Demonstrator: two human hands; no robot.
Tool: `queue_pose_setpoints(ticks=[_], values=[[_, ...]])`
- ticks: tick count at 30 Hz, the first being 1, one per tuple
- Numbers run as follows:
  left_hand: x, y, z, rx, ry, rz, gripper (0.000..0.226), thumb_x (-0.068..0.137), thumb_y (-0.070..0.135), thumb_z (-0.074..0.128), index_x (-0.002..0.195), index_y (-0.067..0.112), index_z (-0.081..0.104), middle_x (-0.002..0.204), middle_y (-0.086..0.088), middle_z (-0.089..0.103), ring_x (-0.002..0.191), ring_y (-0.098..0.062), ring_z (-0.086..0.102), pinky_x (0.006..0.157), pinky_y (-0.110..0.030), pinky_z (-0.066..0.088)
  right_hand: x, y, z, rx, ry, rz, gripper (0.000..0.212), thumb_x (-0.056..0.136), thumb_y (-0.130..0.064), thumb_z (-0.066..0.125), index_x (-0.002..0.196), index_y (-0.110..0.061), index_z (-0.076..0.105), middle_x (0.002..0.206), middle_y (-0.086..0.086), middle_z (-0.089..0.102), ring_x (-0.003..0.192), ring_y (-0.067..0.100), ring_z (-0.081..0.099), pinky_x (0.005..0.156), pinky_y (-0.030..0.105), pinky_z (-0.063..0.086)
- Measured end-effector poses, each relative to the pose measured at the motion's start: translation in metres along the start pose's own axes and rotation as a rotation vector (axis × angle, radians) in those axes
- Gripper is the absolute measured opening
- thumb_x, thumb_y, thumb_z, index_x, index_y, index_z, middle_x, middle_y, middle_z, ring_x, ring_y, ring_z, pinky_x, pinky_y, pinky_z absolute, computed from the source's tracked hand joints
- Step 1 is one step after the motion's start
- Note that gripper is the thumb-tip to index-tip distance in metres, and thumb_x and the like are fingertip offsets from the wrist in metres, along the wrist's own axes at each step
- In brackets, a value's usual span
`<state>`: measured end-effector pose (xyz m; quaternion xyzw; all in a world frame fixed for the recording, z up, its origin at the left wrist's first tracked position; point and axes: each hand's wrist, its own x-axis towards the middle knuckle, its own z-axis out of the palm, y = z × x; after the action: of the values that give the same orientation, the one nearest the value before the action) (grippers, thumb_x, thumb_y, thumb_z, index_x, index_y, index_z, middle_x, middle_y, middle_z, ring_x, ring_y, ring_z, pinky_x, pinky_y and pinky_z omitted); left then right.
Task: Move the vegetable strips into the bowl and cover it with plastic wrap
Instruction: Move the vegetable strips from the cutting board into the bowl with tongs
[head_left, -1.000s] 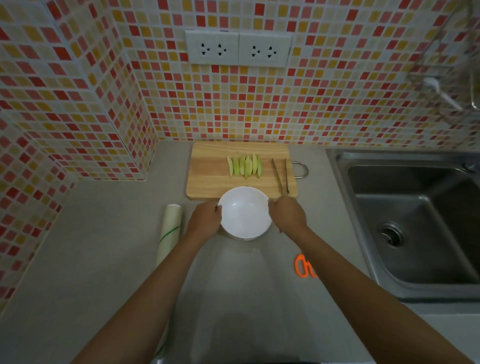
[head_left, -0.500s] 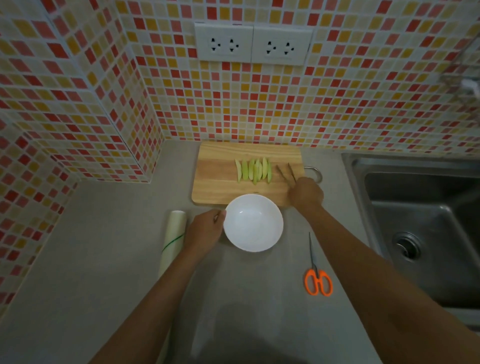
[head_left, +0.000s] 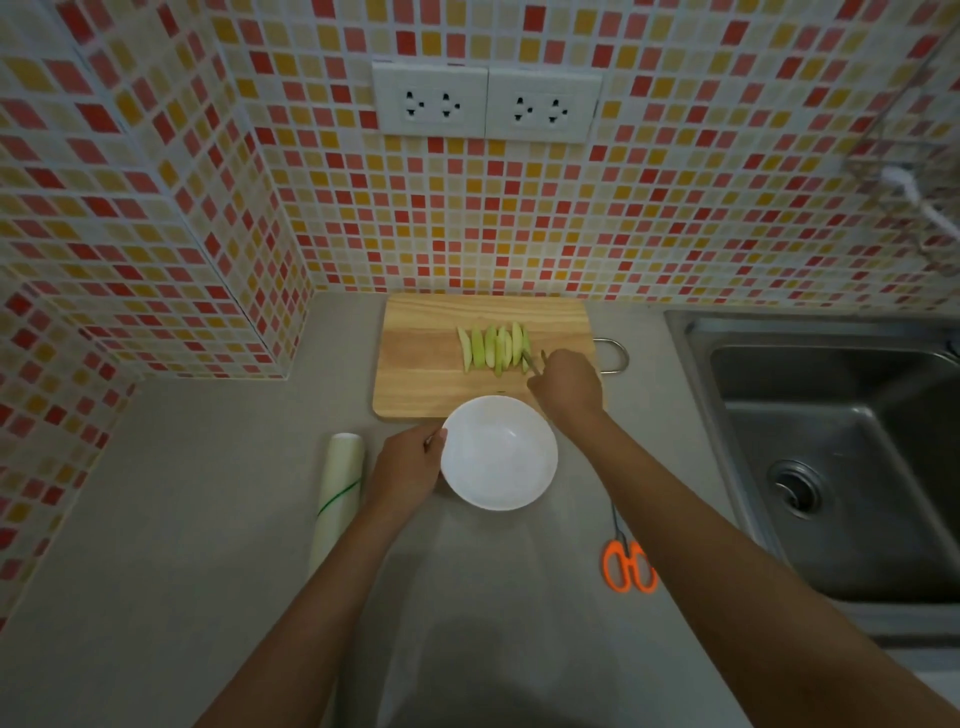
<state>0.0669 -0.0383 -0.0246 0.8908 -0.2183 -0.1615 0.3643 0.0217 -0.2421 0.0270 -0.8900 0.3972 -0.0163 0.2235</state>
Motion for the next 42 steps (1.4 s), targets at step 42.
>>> queue_pose_setpoints(ticks=[42], values=[[-0.001, 0.01, -0.002, 0.001, -0.029, -0.042, 0.031, 0.097, 0.023, 0.044, 0.107, 0.011, 0.071, 0.101, -0.009, 0.072, 0.09, -0.023, 0.062, 0.071, -0.026, 0.037, -0.05, 0.009, -0.033, 0.235, 0.036, 0.013, 0.043, 0.08, -0.02, 0.065, 0.048, -0.014, 0.037, 0.048, -0.001, 0.037, 0.053, 0.02, 0.045, 0.042, 0.025, 0.021]])
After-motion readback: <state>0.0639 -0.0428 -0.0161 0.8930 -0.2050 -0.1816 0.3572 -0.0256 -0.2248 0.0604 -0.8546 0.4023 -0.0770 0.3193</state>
